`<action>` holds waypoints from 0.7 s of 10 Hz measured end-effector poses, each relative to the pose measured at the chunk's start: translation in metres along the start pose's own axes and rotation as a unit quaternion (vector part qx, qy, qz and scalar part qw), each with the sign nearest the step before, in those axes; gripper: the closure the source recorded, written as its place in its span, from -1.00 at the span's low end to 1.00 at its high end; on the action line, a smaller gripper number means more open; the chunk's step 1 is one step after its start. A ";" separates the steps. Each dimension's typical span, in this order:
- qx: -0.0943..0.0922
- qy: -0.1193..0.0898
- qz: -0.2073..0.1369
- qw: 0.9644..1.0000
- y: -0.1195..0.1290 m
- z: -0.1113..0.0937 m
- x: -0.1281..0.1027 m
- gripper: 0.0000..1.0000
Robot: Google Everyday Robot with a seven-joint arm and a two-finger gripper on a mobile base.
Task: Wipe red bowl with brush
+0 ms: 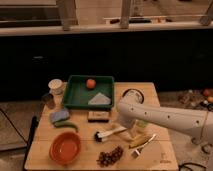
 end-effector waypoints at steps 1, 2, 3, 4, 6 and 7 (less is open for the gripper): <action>0.001 -0.005 -0.003 1.000 -0.002 0.008 0.000 -0.52; 0.001 -0.008 -0.004 1.000 -0.006 0.013 0.000 -0.36; 0.003 -0.009 -0.005 1.000 -0.009 0.018 0.001 -0.20; 0.001 -0.014 -0.002 1.000 -0.009 0.021 0.003 0.03; 0.004 -0.016 -0.004 1.000 -0.013 0.021 0.003 0.45; 0.004 -0.016 -0.003 1.000 -0.012 0.019 0.005 0.61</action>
